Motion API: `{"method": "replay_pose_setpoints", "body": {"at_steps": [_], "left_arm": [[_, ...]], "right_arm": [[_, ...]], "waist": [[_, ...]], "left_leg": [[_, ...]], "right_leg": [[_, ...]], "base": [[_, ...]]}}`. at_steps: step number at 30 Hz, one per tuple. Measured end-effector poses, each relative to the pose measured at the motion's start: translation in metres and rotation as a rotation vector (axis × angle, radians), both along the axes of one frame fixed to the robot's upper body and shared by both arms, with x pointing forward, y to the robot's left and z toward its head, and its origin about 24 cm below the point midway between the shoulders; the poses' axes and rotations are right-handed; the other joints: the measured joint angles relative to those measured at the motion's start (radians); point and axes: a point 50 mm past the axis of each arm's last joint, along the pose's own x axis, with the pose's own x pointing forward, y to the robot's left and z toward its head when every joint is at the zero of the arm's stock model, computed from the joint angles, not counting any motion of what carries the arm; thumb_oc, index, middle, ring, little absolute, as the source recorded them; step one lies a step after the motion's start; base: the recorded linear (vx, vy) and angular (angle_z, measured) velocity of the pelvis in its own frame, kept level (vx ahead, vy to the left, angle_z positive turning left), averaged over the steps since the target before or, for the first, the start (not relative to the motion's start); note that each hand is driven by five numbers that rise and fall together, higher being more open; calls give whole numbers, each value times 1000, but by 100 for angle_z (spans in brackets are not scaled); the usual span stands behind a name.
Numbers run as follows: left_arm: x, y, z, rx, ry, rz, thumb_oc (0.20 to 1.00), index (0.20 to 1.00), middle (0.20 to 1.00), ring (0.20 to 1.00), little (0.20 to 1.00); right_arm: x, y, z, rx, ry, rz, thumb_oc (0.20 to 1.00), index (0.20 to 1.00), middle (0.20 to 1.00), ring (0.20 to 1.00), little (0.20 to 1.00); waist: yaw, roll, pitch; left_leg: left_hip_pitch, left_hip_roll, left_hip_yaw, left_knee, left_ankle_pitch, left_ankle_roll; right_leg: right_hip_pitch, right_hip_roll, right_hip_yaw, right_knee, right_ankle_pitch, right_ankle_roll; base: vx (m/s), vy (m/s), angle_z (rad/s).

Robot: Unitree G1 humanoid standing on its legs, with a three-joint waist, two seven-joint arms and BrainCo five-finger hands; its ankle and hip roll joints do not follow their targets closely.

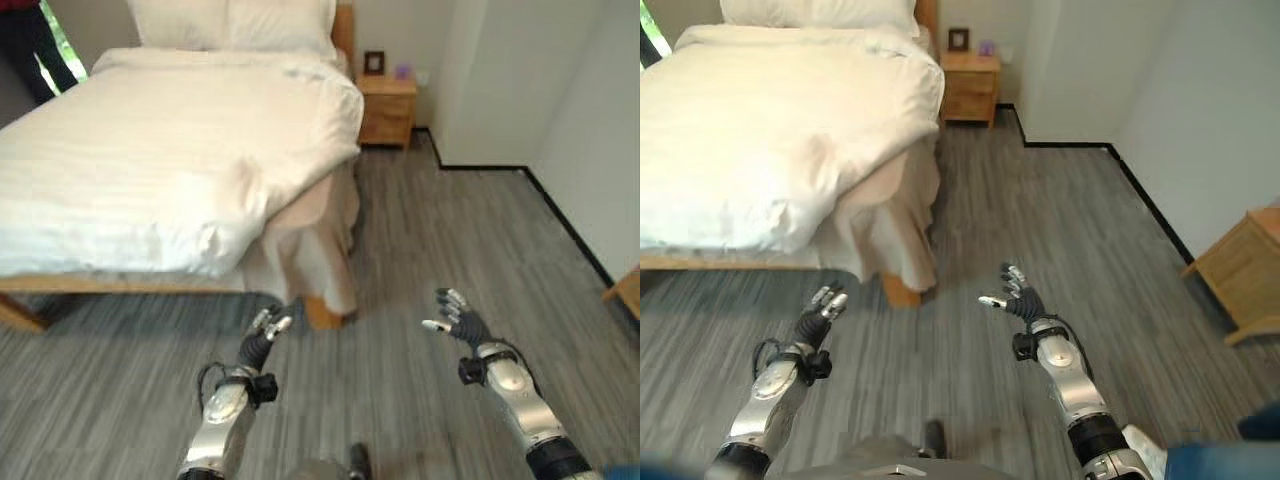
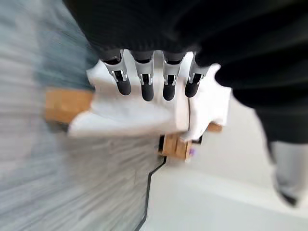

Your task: Making the bed.

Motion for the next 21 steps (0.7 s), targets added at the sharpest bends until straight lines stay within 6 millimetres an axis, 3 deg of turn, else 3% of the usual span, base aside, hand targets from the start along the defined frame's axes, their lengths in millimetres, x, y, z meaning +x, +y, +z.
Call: {"method": "replay_pose_setpoints", "body": {"at_steps": [1,2,3,4,5,7,8,9,10,11,12,13,15,16,17,18,19,20,21], "left_arm": [[16,-14,15,-12,-65,-42,1000,1000,1000,1000,1000],[33,-26,35,-24,-153,-94,1000,1000,1000,1000,1000],[36,-26,45,-31,-196,-95,1000,1000,1000,1000,1000],[40,-29,51,-46,-226,-95,1000,1000,1000,1000,1000],[46,-32,57,-72,-244,-118,1000,1000,1000,1000,1000],[46,-34,58,-112,-258,-140,1000,1000,1000,1000,1000],[41,-32,56,-123,-253,-155,1000,1000,1000,1000,1000],[37,-28,55,-113,-251,-169,1000,1000,1000,1000,1000],[32,-29,49,-108,-231,-196,1000,1000,1000,1000,1000],[27,-29,48,-105,-226,-211,1000,1000,1000,1000,1000],[22,-28,46,-101,-220,-229,1000,1000,1000,1000,1000],[13,-23,42,-136,-206,-236,1000,1000,1000,1000,1000],[8,-21,39,-201,-194,-234,1000,1000,1000,1000,1000],[7,-19,39,-234,-193,-229,1000,1000,1000,1000,1000],[6,-17,38,-251,-187,-217,1000,1000,1000,1000,1000],[7,-17,36,-274,-174,-223,1000,1000,1000,1000,1000],[11,-23,40,-313,-183,-242,1000,1000,1000,1000,1000],[12,-23,41,-329,-189,-245,1000,1000,1000,1000,1000],[14,-23,43,-343,-193,-248,1000,1000,1000,1000,1000]], "right_arm": [[-1,-9,-1,-2,5,-30,1000,1000,1000,1000,1000],[-2,-17,1,-23,3,-43,1000,1000,1000,1000,1000],[-2,-19,6,-30,-18,-36,1000,1000,1000,1000,1000],[-2,-21,9,-36,-31,-34,1000,1000,1000,1000,1000],[-8,-29,7,-42,-21,-49,1000,1000,1000,1000,1000],[-16,-42,3,-74,9,-48,1000,1000,1000,1000,1000],[-23,-52,1,-88,26,-73,1000,1000,1000,1000,1000],[-27,-58,1,-87,26,-96,1000,1000,1000,1000,1000],[-37,-74,-1,-96,43,-158,1000,1000,1000,1000,1000],[-38,-81,1,-106,42,-177,1000,1000,1000,1000,1000],[-37,-89,6,-117,31,-193,1000,1000,1000,1000,1000],[-26,-100,23,-106,-37,-219,1000,1000,1000,1000,1000],[-13,-103,43,-52,-137,-249,1000,1000,1000,1000,1000],[-10,-104,48,-21,-163,-257,1000,1000,1000,1000,1000],[-6,-102,51,-11,-180,-250,1000,1000,1000,1000,1000],[-7,-102,55,-12,-198,-252,1000,1000,1000,1000,1000],[-19,-111,60,-21,-223,-285,1000,1000,1000,1000,1000],[-20,-113,63,-15,-242,-298,1000,1000,1000,1000,1000],[-20,-111,65,10,-261,-305,1000,1000,1000,1000,1000]], "waist": [[-33,43,17],[-53,89,37],[-50,90,40],[-68,103,53],[-124,111,71],[-140,95,76],[-139,56,72],[-134,16,63],[-136,-8,57],[-135,-15,59],[-126,-25,57],[-101,-22,54],[-90,-19,53],[-106,-49,50],[-95,-58,53],[-116,-74,56],[-180,-97,55],[-179,-98,54],[-194,-95,52]], "left_leg": [[49,29,-89,-2,-26,-19],[109,68,-185,-29,-25,-34],[113,82,-201,-16,-49,-69],[117,100,-252,8,-65,-97],[147,117,-376,8,-65,-104],[196,132,-484,-11,-85,-123],[222,126,-540,-11,-107,-161],[228,122,-611,-17,-125,-189],[224,142,-717,-3,-143,-216],[229,159,-731,-9,-135,-216],[231,164,-736,-2,-124,-224],[238,161,-738,-6,-129,-241],[232,164,-693,-4,-97,-249],[218,176,-693,5,-91,-262],[213,180,-695,-3,-91,-263],[188,190,-619,7,-97,-281],[120,221,-370,22,-101,-289],[110,232,-266,18,-101,-287],[68,254,-117,71,-98,-281]], "right_leg": [[-64,35,17,59,-34,-45],[-156,38,47,-7,-120,-68],[-217,20,85,-34,-136,-64],[-237,24,113,-139,-160,-94],[-230,27,192,-458,-147,-91],[-194,48,451,-781,-80,-45],[-165,17,575,-945,-14,-3],[-158,-16,594,-975,29,43],[-116,-2,583,-970,104,99],[-111,2,539,-961,114,85],[-106,13,517,-949,129,33],[-91,38,470,-954,139,-29],[-76,61,405,-970,141,-70],[-52,62,353,-1016,163,-94],[-40,57,332,-1034,163,-98],[-12,37,265,-1076,177,-112],[20,9,153,-1134,183,-113],[12,7,124,-1134,179,-121],[10,8,85,-1155,182,-120]], "base": [[858,-91,215],[612,-202,162],[613,-200,145],[461,-226,178],[407,-207,218],[356,-214,210],[205,-164,184],[360,-359,253],[164,-196,228],[211,-264,219],[109,-170,138],[160,-336,103],[106,-266,96],[45,-116,95],[37,-115,116],[-76,-77,192],[-70,-56,203],[-66,-58,212],[0,-3,86]]}}
